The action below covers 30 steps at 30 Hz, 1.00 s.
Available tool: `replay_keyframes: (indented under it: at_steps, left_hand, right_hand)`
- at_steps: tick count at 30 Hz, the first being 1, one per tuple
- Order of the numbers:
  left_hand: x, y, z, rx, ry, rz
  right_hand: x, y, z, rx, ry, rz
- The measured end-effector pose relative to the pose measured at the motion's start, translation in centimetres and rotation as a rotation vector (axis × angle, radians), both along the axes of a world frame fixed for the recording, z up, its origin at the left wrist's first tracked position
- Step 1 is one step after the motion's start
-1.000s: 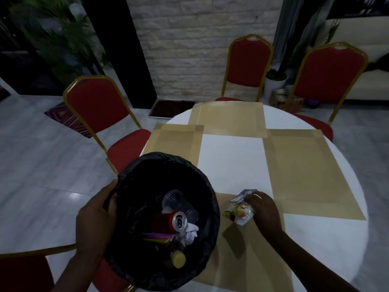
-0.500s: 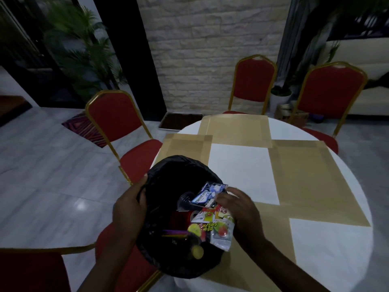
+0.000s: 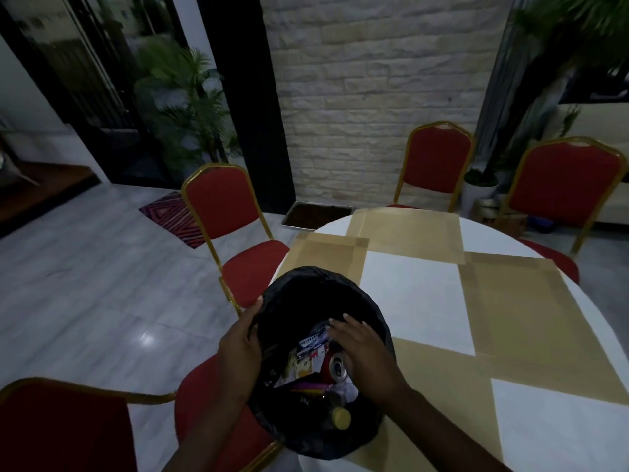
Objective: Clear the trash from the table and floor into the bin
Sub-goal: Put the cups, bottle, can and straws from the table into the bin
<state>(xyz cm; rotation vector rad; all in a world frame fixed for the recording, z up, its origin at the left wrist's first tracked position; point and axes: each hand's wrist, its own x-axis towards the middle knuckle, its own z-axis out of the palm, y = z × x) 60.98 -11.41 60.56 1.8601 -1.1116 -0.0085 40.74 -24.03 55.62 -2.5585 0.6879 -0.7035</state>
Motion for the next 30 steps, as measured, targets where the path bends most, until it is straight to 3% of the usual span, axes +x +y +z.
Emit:
replay_keyframes:
  at_steps: [10,17,30]
  left_hand:
    - [2.0,2.0,2.0,-0.02,0.033,0.1]
    - [5.4,4.7,3.8,-0.047,-0.02,0.285]
    - [6.8,5.6,1.2,0.132,-0.001,0.388]
  right_hand:
    - [-1.8,0.4,0.6,-0.102,0.063,-0.021]
    - [-3.1,0.2,-2.3,-0.037,0.007,-0.213]
    - [0.4,-4.8,-8.6,0.053,0.244,-0.316]
